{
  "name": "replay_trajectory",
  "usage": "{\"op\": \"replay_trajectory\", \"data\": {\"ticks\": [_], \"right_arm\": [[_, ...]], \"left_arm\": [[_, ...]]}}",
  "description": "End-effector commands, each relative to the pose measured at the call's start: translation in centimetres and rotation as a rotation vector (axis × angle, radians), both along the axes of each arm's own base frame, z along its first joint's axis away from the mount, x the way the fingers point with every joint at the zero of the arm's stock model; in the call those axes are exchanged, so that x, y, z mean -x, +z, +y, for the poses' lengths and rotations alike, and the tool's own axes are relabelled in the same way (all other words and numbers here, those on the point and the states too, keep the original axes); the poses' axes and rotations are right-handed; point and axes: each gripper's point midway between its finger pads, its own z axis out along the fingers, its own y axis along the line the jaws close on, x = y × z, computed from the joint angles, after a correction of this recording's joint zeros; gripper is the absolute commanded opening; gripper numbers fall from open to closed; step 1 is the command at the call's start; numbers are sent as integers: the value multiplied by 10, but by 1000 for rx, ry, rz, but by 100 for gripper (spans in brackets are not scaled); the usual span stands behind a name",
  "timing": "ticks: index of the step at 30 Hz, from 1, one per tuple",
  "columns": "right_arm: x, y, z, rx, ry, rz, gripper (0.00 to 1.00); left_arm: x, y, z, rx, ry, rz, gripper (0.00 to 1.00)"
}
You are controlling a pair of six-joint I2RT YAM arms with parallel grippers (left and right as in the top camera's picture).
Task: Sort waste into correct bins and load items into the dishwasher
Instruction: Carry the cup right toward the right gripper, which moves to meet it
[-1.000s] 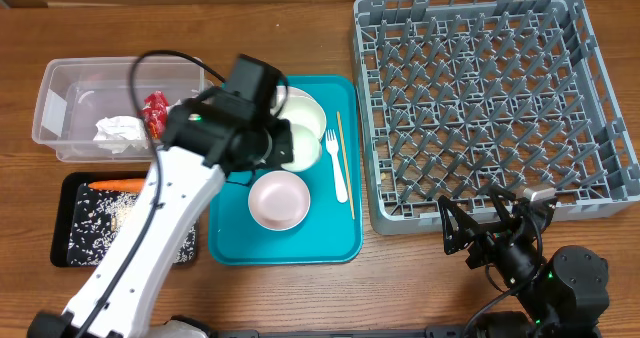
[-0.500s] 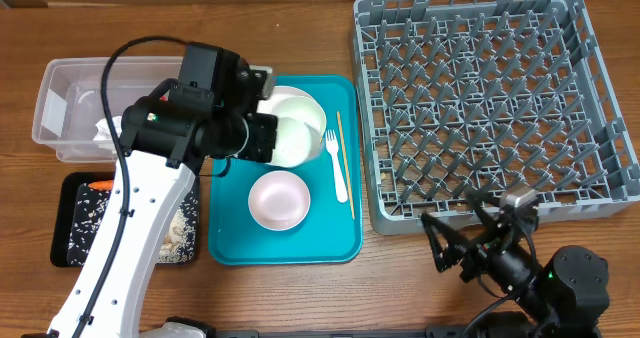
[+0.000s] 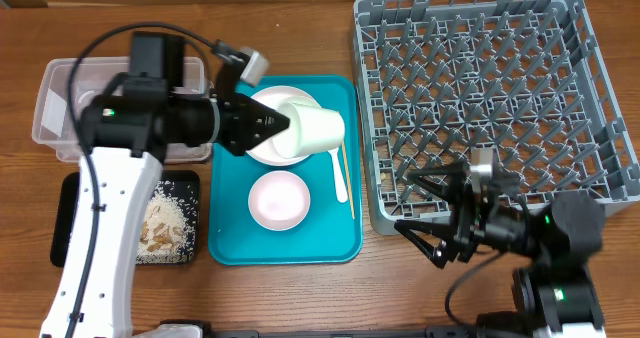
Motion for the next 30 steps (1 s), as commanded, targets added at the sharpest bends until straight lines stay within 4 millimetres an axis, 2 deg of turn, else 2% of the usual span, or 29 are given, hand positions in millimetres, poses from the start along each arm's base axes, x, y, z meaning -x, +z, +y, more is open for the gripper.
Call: {"op": "replay_trajectory", "data": {"ticks": [1,5,9,14,19,30], "right_arm": [[3,-4,6,-28,148,98,100],[-13,-19,9,-35,199,161,100],[-9,-24,11,-49,319,194,100],[-10,-20,11,-51,337,202,100],[-10,-14,11,-67,336,315,100],[-15,-6,11,-62,306,210,95]], "left_arm": [[18,45,-5,215,-136,-111,4],[24,60,-7,318,-181,-113,4],[24,56,-12,325,-206,-107,4],[23,48,-24,346,-247,-66,4],[26,41,-36,345,-289,-52,4],[53,37,-72,323,-420,-49,4]]}}
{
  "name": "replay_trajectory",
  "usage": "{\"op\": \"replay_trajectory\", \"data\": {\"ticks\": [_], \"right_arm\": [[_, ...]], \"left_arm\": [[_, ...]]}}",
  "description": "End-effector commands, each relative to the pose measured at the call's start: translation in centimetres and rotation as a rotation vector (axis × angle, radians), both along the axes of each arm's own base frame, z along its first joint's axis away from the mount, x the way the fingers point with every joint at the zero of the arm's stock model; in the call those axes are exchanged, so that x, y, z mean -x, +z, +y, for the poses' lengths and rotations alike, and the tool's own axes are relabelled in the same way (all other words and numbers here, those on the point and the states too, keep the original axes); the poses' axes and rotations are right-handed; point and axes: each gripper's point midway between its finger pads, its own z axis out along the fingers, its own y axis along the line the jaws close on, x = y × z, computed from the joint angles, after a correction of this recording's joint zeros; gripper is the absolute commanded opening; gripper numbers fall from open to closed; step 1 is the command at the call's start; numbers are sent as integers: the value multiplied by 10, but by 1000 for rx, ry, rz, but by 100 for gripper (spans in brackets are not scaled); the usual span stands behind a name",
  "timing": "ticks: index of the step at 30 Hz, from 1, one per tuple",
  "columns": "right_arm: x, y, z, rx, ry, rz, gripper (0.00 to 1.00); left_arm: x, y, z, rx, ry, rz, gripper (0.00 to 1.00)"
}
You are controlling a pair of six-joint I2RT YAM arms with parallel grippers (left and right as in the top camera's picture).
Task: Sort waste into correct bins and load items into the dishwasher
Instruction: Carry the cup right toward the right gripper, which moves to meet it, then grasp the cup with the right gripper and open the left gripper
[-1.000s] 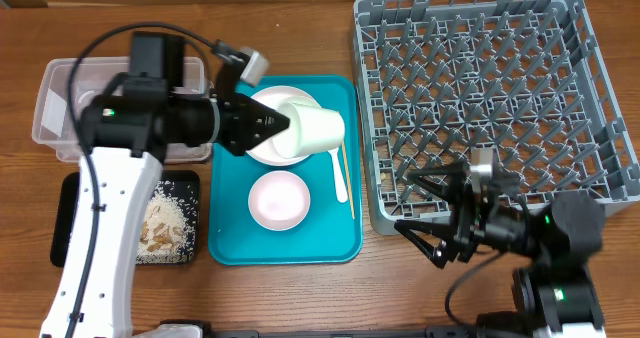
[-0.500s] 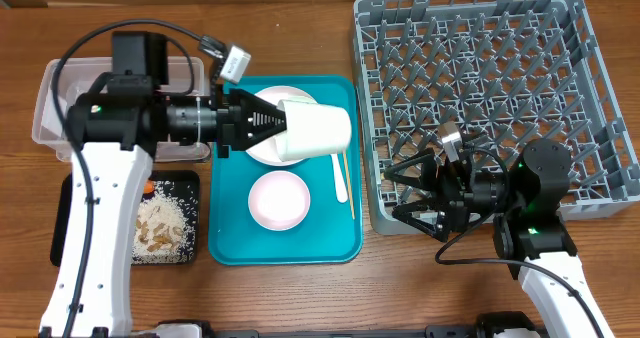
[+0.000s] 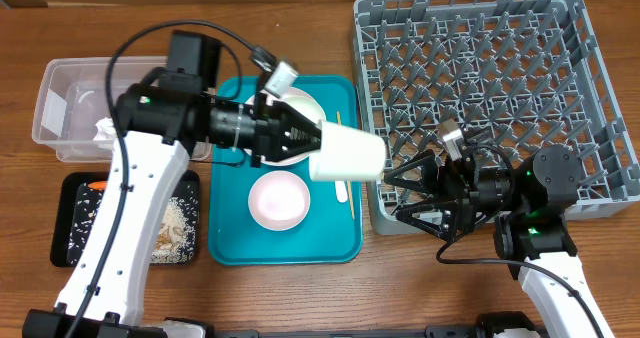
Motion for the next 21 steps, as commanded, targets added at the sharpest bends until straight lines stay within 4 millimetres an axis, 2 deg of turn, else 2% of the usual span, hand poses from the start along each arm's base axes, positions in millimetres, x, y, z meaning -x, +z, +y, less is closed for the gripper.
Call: {"op": "replay_trajectory", "data": {"ticks": [1,5,16,21], "right_arm": [[-6,7,0,-5,-35,-13,95],[-13,11,-1,-12,-79,-46,95],[-11,24,-1,-26,-82,-187,95],[-22,28,-2,-39,-149,-196,99]], "left_arm": [[6,4,-8,4,-35,-42,4],[9,2,-13,-7,-50,-47,4],[9,0,-13,-19,-46,-51,5],[9,0,-13,-19,-46,-50,4]]}}
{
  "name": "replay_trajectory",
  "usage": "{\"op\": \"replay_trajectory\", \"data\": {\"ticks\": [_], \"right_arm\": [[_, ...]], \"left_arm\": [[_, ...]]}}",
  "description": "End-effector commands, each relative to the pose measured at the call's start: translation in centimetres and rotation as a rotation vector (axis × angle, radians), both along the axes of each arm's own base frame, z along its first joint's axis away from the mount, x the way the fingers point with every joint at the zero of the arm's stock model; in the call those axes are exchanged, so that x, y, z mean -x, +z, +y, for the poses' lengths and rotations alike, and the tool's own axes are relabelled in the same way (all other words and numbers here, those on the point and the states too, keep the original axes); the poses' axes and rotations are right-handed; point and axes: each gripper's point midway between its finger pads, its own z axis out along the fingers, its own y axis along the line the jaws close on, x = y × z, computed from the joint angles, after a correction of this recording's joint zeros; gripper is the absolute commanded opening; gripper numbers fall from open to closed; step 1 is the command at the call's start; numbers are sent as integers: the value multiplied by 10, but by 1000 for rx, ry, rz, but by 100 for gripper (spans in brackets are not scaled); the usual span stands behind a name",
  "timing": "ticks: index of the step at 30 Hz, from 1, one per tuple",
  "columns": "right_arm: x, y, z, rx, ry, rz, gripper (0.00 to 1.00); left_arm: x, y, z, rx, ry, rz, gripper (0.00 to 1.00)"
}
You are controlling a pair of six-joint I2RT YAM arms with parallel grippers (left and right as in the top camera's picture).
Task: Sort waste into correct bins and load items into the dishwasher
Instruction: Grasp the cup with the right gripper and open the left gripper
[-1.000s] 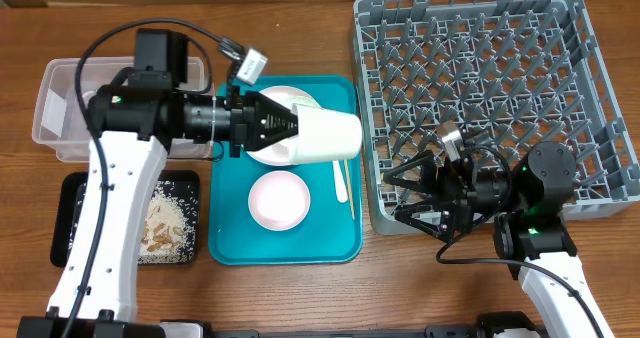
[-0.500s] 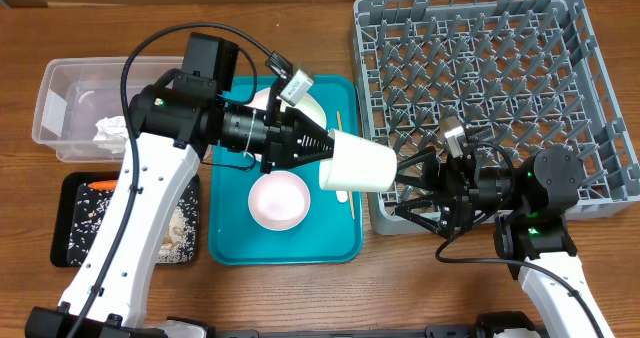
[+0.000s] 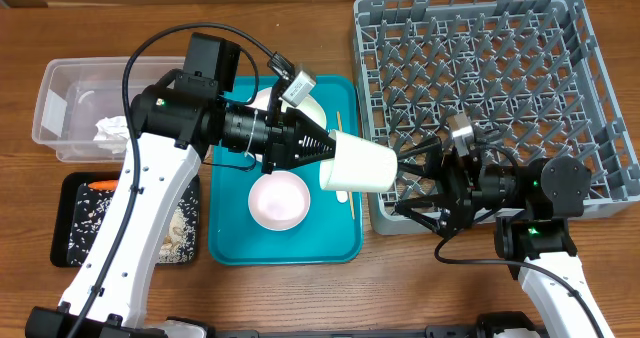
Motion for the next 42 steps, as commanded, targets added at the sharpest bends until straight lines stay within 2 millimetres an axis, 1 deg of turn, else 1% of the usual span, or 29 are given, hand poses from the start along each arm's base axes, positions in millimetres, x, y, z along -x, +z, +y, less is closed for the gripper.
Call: {"op": "replay_trajectory", "data": {"ticks": [1,6,11,15,25,36,42], "right_arm": [[-8,11,-1,-17,-52,-45,99],[-4,15,2,-21,-38,-76,99],[9,19,14,-28,23,-121,100],[15,25,18,-37,42,-178,100],[16,26,18,-38,44,-189,99],[15,27,18,-41,36,-188,94],[14,27,18,-43,33,-189,94]], "left_arm": [[1,4,-2,8,-15,-43,5],[3,4,-5,8,-25,-44,5],[6,1,-10,-10,-42,-70,5],[11,0,-14,-10,-59,-69,6],[17,1,-21,-8,-85,-73,5],[16,1,-21,-4,-86,-80,5],[19,2,-25,-1,-101,-83,4]]}}
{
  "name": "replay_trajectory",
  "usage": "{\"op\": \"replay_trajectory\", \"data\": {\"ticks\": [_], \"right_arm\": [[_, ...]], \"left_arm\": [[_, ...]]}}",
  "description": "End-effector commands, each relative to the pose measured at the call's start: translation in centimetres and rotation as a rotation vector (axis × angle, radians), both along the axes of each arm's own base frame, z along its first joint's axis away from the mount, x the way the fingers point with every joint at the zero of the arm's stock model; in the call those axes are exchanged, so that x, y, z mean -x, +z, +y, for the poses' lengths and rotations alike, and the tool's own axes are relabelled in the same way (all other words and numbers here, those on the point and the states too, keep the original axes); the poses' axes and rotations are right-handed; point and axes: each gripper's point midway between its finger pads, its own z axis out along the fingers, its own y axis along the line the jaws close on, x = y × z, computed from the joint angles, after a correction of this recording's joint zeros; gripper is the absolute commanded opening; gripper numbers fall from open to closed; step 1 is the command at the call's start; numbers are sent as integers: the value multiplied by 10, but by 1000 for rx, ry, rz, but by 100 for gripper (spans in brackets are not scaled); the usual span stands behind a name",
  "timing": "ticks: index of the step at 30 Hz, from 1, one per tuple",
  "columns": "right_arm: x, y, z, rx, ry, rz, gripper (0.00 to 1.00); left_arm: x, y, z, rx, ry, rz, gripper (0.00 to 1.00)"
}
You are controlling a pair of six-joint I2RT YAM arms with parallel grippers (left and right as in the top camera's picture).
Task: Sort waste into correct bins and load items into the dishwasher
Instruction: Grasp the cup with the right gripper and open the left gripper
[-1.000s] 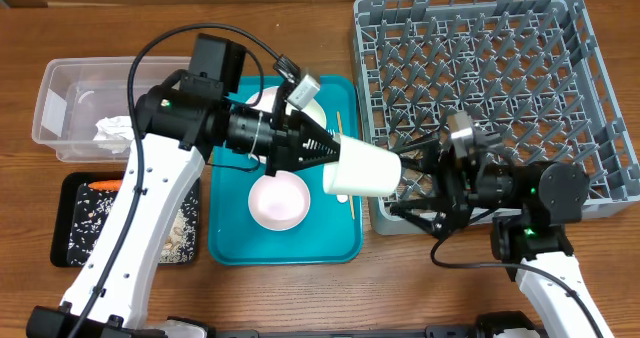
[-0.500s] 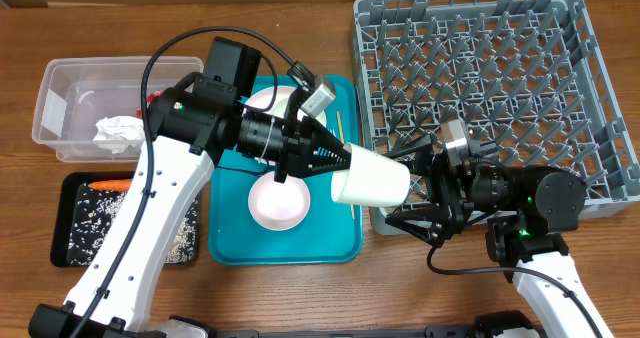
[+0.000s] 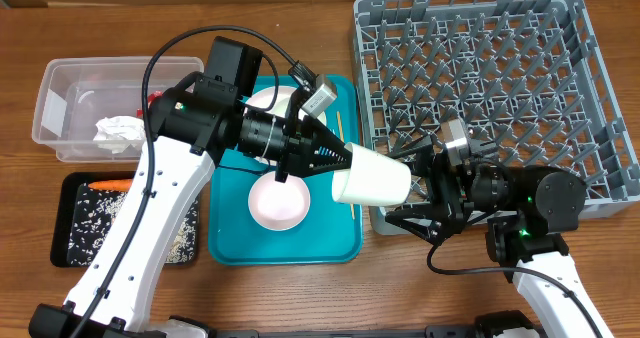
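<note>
A white cup [image 3: 375, 181] hangs on its side over the right edge of the teal tray [image 3: 232, 233], its mouth turned toward the right arm. My left gripper [image 3: 345, 163] is shut on the cup's base end. My right gripper [image 3: 408, 190] stands open, its fingers spread above and below the cup's mouth end. On the tray lie a pink bowl [image 3: 277, 200], a white plate [image 3: 268, 100] partly hidden by the left arm, and a thin stick [image 3: 339, 123]. The grey dish rack [image 3: 480, 78] stands at the right.
A clear bin [image 3: 62, 98] at the far left holds crumpled paper [image 3: 119, 133]. Below it a black tray [image 3: 92, 223] carries food scraps and an orange piece. The left arm's cable arches over the teal tray.
The left gripper has moved the cup further right and slightly down. The cup's mouth end now lies between the right gripper's open fingers, which were just beside it before.
First the left gripper held the cup over the white plate, while the right gripper stood open by the rack's front. Then the cup was over the tray's right side, then near the right gripper. Now it sits between that gripper's spread fingers.
</note>
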Motion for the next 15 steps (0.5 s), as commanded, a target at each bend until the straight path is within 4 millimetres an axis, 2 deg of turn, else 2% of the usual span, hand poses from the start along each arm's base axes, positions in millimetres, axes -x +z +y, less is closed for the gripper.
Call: {"op": "replay_trajectory", "data": {"ticks": [1,10,15], "right_arm": [[0,8,1,-11,-7,-21,94],[0,8,1,-11,-7,-21,92],[0,8,1,-11,-6,-21,82]], "left_arm": [[4,6,-5,20,-30,-36,4],[9,6,-12,25,-54,-44,4],[12,5,-14,23,-65,-43,4]]}}
